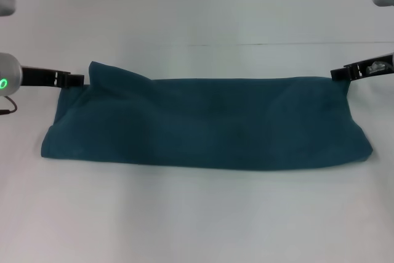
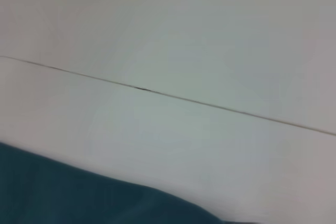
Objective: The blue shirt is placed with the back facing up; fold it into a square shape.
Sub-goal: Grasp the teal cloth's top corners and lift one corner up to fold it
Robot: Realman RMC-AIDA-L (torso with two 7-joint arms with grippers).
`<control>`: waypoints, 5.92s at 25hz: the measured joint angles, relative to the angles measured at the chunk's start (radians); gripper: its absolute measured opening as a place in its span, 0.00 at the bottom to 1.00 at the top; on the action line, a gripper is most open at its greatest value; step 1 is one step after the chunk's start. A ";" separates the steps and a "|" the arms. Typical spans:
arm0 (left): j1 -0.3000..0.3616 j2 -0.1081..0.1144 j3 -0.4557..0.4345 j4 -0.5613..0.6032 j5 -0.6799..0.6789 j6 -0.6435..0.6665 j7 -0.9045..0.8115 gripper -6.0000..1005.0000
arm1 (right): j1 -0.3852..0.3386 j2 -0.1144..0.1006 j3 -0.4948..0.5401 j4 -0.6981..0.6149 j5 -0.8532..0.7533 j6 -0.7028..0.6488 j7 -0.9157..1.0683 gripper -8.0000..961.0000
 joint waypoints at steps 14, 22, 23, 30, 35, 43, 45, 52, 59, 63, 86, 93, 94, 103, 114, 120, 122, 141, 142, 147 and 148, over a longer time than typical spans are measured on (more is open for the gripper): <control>0.017 0.030 -0.019 0.224 0.099 0.479 -0.287 0.88 | -0.005 -0.001 -0.121 -0.046 -0.003 -0.046 -0.003 0.93; 0.016 0.040 -0.024 0.209 0.211 0.546 -0.402 0.93 | 0.005 0.001 -0.181 -0.111 -0.015 -0.086 -0.002 0.97; 0.019 0.040 -0.025 0.209 0.211 0.556 -0.407 0.93 | 0.007 0.002 -0.187 -0.118 -0.022 -0.089 0.000 0.97; 0.023 0.046 -0.042 0.199 0.209 0.622 -0.476 0.93 | 0.018 0.004 -0.216 -0.133 -0.034 -0.096 0.006 0.97; 0.002 0.038 -0.093 0.148 0.202 0.607 -0.493 0.93 | 0.021 0.004 -0.246 -0.136 -0.034 -0.099 0.006 0.97; -0.030 0.047 -0.109 0.034 0.210 0.507 -0.516 0.93 | 0.021 0.005 -0.273 -0.141 -0.034 -0.099 0.006 0.97; -0.030 0.051 -0.109 0.022 0.211 0.485 -0.520 0.93 | 0.021 0.005 -0.276 -0.141 -0.034 -0.099 0.007 0.97; -0.038 0.052 -0.108 -0.003 0.210 0.451 -0.529 0.93 | 0.023 0.005 -0.277 -0.137 -0.033 -0.098 0.007 0.97; -0.039 0.047 -0.103 -0.037 0.209 0.427 -0.531 0.93 | 0.024 0.005 -0.279 -0.137 -0.032 -0.098 0.007 0.97; -0.039 0.037 -0.100 -0.039 0.205 0.417 -0.526 0.93 | 0.024 0.006 -0.283 -0.135 -0.034 -0.103 0.007 0.97; -0.056 0.007 0.001 -0.015 0.201 0.319 -0.428 0.80 | 0.013 0.006 -0.283 -0.136 -0.031 -0.137 0.008 0.97; -0.056 0.005 0.020 -0.002 0.203 0.322 -0.399 0.66 | 0.011 0.004 -0.281 -0.137 -0.035 -0.140 0.022 0.97; -0.055 0.005 0.020 -0.002 0.201 0.322 -0.392 0.64 | 0.011 0.005 -0.279 -0.138 -0.035 -0.140 0.022 0.97; -0.036 -0.011 0.013 0.045 0.128 0.333 -0.304 0.29 | -0.015 0.004 -0.246 -0.169 0.025 -0.124 0.012 0.96; -0.052 0.024 0.015 0.162 -0.088 0.455 -0.235 0.15 | -0.228 0.006 -0.246 -0.165 0.570 0.167 -0.268 0.86; -0.104 0.056 0.010 0.169 -0.144 0.508 -0.233 0.15 | -0.264 0.012 -0.326 0.099 1.295 0.347 -0.917 0.59; -0.127 0.069 0.009 0.170 -0.168 0.528 -0.231 0.15 | -0.230 0.014 -0.336 0.231 1.535 0.341 -1.168 0.49; -0.225 0.120 0.002 0.209 -0.326 0.657 -0.190 0.15 | 0.046 0.032 -0.521 0.681 1.874 0.216 -1.621 0.01; -0.226 0.119 0.002 0.211 -0.330 0.663 -0.185 0.15 | 0.059 0.032 -0.543 0.683 1.874 0.216 -1.614 0.01; -0.227 0.114 0.006 0.228 -0.343 0.699 -0.169 0.15 | 0.098 0.032 -0.651 0.678 1.869 0.213 -1.551 0.01; -0.227 0.113 0.008 0.230 -0.343 0.701 -0.169 0.15 | 0.105 0.032 -0.664 0.676 1.869 0.213 -1.543 0.01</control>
